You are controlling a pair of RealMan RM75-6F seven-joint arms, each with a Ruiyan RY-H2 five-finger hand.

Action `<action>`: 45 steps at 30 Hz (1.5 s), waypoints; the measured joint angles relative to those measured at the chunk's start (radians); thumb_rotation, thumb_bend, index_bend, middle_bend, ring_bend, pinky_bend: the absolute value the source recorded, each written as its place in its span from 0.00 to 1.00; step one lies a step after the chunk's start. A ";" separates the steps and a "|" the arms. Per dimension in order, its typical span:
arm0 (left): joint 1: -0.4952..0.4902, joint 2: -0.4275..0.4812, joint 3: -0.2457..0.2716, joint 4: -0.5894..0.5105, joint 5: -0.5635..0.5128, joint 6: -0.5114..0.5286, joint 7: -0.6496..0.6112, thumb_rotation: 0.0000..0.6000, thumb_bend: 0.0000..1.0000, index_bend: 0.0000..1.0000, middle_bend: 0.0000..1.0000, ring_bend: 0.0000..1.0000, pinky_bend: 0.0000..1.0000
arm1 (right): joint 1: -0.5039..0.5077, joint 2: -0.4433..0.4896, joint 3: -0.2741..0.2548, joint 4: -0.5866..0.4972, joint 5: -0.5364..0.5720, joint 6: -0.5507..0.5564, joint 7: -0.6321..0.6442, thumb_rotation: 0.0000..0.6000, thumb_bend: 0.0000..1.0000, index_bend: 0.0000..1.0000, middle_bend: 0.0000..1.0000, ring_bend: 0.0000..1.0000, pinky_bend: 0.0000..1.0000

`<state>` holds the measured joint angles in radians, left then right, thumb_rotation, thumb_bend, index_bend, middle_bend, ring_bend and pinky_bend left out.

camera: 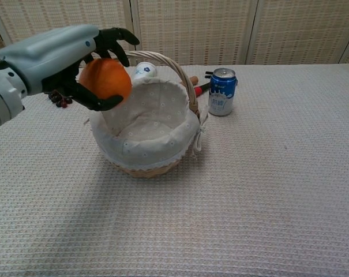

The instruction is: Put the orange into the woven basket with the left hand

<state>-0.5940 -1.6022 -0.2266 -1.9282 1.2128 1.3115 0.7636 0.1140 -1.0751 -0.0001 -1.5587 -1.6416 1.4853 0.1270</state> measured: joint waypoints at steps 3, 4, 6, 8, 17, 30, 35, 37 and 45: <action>-0.001 0.003 0.003 -0.008 -0.010 -0.001 -0.005 1.00 0.32 0.04 0.14 0.37 0.55 | 0.000 0.000 0.000 0.001 0.001 -0.001 -0.001 1.00 0.16 0.00 0.00 0.00 0.11; -0.001 0.004 0.005 -0.012 -0.013 -0.002 -0.006 1.00 0.31 0.03 0.13 0.35 0.54 | 0.001 0.000 0.001 0.001 0.001 -0.001 -0.002 1.00 0.16 0.00 0.00 0.00 0.11; -0.003 0.007 0.008 -0.017 -0.017 -0.002 -0.010 1.00 0.30 0.01 0.09 0.32 0.52 | 0.001 -0.001 0.000 0.000 0.001 -0.003 -0.002 1.00 0.16 0.00 0.00 0.00 0.11; -0.003 0.007 0.009 -0.020 -0.022 -0.002 -0.012 1.00 0.29 0.00 0.06 0.28 0.50 | 0.002 -0.001 0.000 0.000 0.002 -0.005 -0.003 1.00 0.16 0.00 0.00 0.00 0.11; -0.004 -0.018 0.013 -0.011 -0.006 0.023 -0.039 1.00 0.27 0.00 0.00 0.15 0.44 | 0.001 0.001 0.001 -0.001 0.004 -0.003 0.002 1.00 0.16 0.00 0.00 0.00 0.11; 0.008 -0.110 0.033 0.083 0.042 0.066 -0.116 1.00 0.01 0.00 0.00 0.05 0.36 | 0.002 0.003 0.000 0.000 0.004 -0.003 0.009 1.00 0.16 0.00 0.00 0.00 0.11; 0.010 -0.150 0.034 0.142 0.069 0.073 -0.170 1.00 0.00 0.00 0.00 0.05 0.36 | 0.002 0.003 0.000 0.001 0.004 -0.004 0.008 1.00 0.16 0.00 0.00 0.00 0.11; 0.012 -0.167 0.035 0.162 0.084 0.078 -0.182 1.00 0.00 0.00 0.00 0.05 0.36 | 0.003 0.003 0.000 0.001 0.005 -0.006 0.007 1.00 0.16 0.00 0.00 0.00 0.11; 0.024 -0.146 0.041 0.155 0.097 0.085 -0.166 1.00 0.12 0.00 0.00 0.05 0.36 | 0.005 0.006 0.000 -0.001 0.009 -0.013 0.008 1.00 0.16 0.00 0.00 0.00 0.11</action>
<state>-0.5701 -1.7485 -0.1854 -1.7733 1.3100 1.3964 0.5976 0.1189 -1.0694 -0.0001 -1.5594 -1.6328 1.4728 0.1346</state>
